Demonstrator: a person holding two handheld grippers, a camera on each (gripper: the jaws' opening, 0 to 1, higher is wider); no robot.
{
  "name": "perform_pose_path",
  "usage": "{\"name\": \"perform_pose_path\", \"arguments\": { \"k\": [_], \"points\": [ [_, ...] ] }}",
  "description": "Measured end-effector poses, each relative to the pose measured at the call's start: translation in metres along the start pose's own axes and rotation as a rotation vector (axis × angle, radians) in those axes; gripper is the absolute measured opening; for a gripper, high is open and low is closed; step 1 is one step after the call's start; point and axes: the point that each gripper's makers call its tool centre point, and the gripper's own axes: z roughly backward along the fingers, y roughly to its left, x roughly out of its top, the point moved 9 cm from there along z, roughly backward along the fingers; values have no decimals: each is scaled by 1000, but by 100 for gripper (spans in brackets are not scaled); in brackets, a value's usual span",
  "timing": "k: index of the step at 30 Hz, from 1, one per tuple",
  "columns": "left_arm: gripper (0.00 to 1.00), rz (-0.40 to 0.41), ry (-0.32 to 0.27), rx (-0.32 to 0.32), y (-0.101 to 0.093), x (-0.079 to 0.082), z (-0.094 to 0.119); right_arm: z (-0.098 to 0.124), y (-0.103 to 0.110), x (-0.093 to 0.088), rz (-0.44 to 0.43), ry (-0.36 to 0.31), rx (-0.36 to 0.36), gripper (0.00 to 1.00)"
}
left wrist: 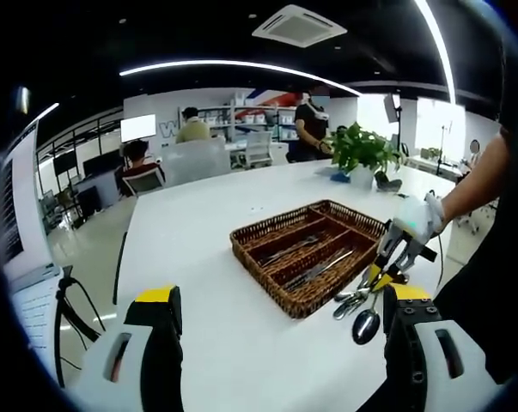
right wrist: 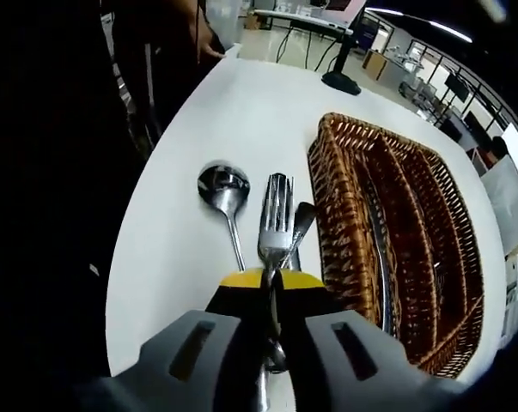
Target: Arrange the knives, forks, and spoons in their matching storage slots by inserting each utensil handle-first until every utensil is classified and aligned in the correct compartment
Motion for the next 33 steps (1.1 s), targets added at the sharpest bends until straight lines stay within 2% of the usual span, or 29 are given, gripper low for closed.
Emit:
{"name": "perform_pose_path", "arguments": {
  "k": [2,4,10,17,24,25,26,33],
  "points": [
    [99,-1,-1,1,1,0,0,0,-1,0,31,19,-12,2],
    [99,1,-3,2,1,1,1,0,-1,1,-2,14,0,1],
    [99,4,-2,1,1,0,1,7,-5,5,-22,5,-11,1],
    [99,4,0,-13,-3,-2,-2,12,-6,18,-13,-19,-4,1],
    [99,2,2,-20,-4,-2,-4,-9,-5,25,5,-2,42,1],
    [99,4,-4,-19,-4,-2,-4,-14,-1,27,32,16,54,1],
    [99,6,-5,-18,-4,-2,-3,-15,0,28,51,23,54,1],
    [99,2,0,-4,3,-3,4,-20,-5,27,31,15,57,2]
  ]
}}
